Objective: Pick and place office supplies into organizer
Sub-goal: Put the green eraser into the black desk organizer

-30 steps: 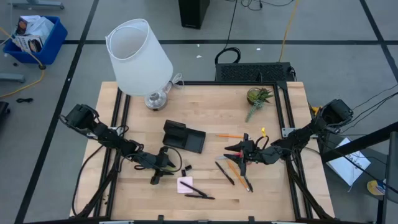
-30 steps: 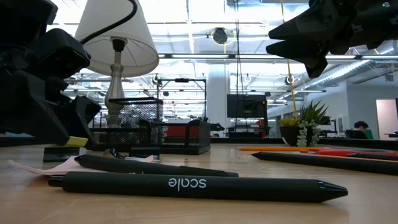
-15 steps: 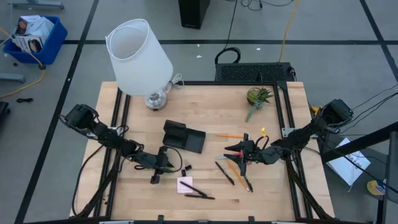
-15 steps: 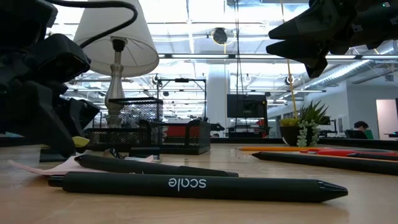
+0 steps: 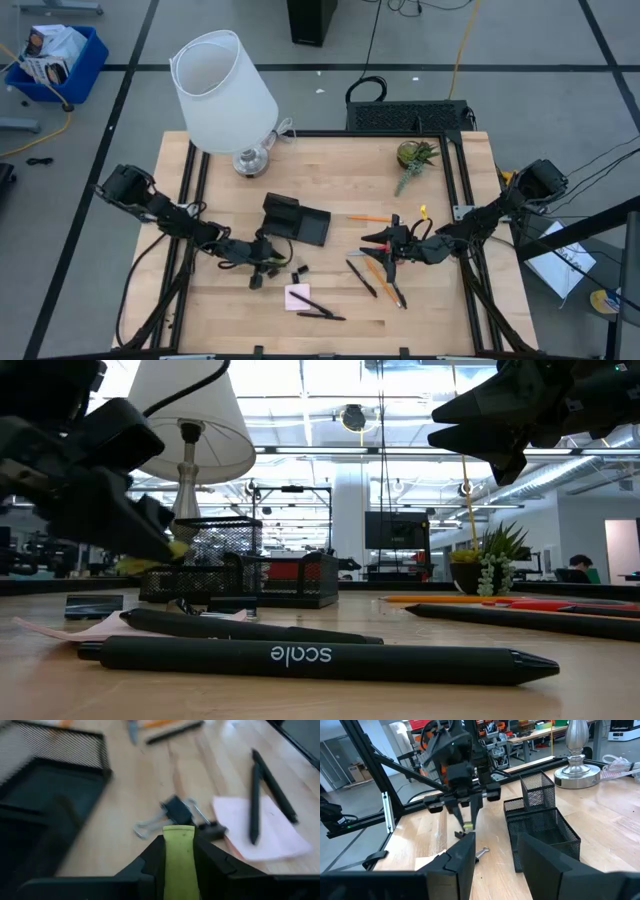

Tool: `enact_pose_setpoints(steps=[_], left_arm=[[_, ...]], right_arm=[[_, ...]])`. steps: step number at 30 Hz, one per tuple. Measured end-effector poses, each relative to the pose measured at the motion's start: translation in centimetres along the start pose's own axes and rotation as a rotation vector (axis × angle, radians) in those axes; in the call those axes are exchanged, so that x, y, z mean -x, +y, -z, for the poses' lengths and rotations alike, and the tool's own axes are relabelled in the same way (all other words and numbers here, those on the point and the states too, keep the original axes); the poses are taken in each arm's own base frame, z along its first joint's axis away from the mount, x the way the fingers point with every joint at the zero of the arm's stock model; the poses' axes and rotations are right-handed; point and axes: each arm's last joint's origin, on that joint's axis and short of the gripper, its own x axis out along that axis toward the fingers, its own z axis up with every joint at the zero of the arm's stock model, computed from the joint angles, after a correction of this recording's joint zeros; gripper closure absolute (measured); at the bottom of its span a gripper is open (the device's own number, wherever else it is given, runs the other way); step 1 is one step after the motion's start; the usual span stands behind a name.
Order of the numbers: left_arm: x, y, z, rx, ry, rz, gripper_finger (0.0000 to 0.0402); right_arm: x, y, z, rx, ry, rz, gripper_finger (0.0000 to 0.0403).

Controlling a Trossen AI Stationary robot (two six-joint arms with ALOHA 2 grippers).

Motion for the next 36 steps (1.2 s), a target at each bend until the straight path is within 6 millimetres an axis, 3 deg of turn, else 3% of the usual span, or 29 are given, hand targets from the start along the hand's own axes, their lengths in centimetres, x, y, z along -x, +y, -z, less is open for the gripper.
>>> enact_pose_setpoints(steps=[8,13,19,36], left_arm=[[1.8,2.0,-2.0,-0.044,-0.037,-0.124,0.0318],[2.6,4.0,-2.3,-0.011,-0.012,-0.305,0.0318],[2.6,5.6,-2.5,0.061,-0.009,-0.339,0.0316],[2.6,6.5,-1.9,0.147,0.053,-0.378,0.0292]], right_arm=[[0.0,0.0,0.0,0.0,0.0,0.0,0.0264],[0.0,0.0,0.0,0.0,0.0,0.0,0.0264],[0.0,0.0,0.0,-0.009,0.001,-0.001,0.0264],[-0.1,0.0,0.3,-0.004,0.01,0.001,0.0264]])
